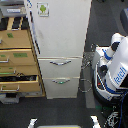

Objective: Opening the fridge

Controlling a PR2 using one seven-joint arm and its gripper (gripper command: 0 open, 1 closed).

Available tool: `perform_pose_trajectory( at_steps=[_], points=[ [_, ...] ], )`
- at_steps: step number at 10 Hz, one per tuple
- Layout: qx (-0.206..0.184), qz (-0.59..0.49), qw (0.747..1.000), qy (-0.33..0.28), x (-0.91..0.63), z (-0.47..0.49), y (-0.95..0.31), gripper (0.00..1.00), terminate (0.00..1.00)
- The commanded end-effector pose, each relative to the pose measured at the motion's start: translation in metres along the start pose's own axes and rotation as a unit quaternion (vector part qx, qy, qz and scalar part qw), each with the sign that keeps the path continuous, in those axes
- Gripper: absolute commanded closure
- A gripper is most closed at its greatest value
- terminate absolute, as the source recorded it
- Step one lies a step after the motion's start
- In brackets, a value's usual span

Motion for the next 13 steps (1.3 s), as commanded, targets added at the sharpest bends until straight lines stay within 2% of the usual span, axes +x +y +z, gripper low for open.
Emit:
perform_pose_trajectory(
  at_steps=[1,2,3,11,13],
  points=[
    [-0.012,0.016,1.0,0.008,0.01,-0.005,0.004,0.0,0.0],
    [-0.061,0.057,0.996,0.036,0.037,-0.008,0.025,0.0,0.0],
    [-0.074,0.065,0.994,0.041,0.045,-0.007,0.031,0.0,0.0],
    [-0.082,0.094,0.991,0.049,0.143,-0.012,0.099,0.0,0.0],
    [-0.103,0.106,0.989,0.007,0.162,-0.005,0.117,0.0,0.0]
  ],
)
